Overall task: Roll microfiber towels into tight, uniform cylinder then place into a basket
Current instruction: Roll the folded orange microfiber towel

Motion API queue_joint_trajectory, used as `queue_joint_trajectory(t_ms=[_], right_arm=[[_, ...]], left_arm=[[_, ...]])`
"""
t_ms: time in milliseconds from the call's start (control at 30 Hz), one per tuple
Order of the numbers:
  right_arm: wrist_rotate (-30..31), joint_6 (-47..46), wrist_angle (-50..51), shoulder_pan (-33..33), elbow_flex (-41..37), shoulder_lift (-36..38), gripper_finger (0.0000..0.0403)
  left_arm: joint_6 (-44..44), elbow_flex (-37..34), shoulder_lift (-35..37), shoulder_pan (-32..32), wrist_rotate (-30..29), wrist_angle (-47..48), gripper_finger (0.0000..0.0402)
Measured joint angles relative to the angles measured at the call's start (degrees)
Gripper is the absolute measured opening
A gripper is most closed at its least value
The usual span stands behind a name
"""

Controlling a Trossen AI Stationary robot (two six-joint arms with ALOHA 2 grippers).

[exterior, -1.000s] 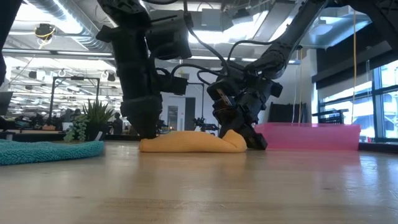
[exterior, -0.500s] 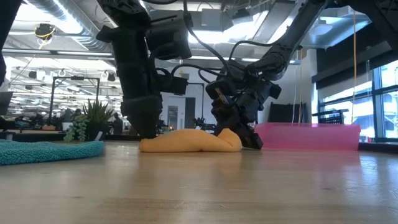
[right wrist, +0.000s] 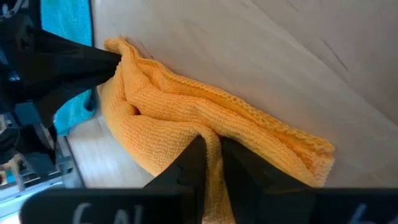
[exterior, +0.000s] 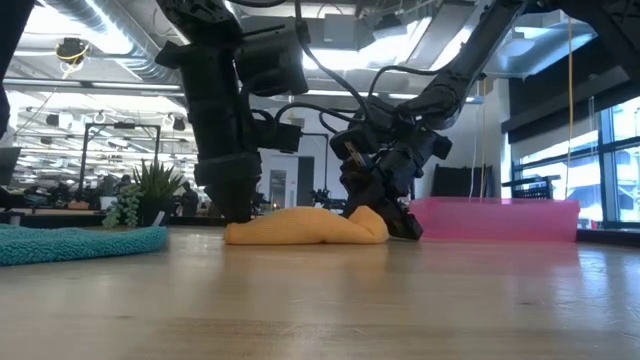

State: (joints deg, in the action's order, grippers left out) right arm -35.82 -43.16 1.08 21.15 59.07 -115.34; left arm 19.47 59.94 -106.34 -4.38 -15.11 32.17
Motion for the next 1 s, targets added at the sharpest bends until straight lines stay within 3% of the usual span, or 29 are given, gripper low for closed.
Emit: queue_joint_trajectory(t_ms=[167, 367, 533, 767, 933, 1000], right_arm=[[-1.2, 1.7, 0.6, 1.4, -0.2, 1.8, 0.0058], [1.9, 6.1, 2.6, 2.4, -0.1, 5.5, 0.0056], [-1.9, 6.0, 3.4, 2.3, -0.1, 5.8, 0.0057], [-2.8, 5.7, 5.1, 2.3, -0.1, 5.8, 0.0101], [-11.4, 4.2, 6.0, 5.0, 0.0, 6.5, 0.0131], [-11.2, 6.1, 7.0, 5.6, 0.0, 7.7, 0.0134]], left_arm=[[0.0, 0.0, 0.0, 0.0, 0.6, 0.0, 0.0000], [0.0, 0.0, 0.0, 0.3, 0.9, 0.0, 0.0000], [0.0, 0.0, 0.0, 0.7, 1.3, 0.0, 0.0000], [0.0, 0.0, 0.0, 1.0, 1.6, 0.0, 0.0000], [0.0, 0.0, 0.0, 1.0, 1.6, 0.0, 0.0000], [0.0, 0.0, 0.0, 1.0, 1.7, 0.0, 0.0000]])
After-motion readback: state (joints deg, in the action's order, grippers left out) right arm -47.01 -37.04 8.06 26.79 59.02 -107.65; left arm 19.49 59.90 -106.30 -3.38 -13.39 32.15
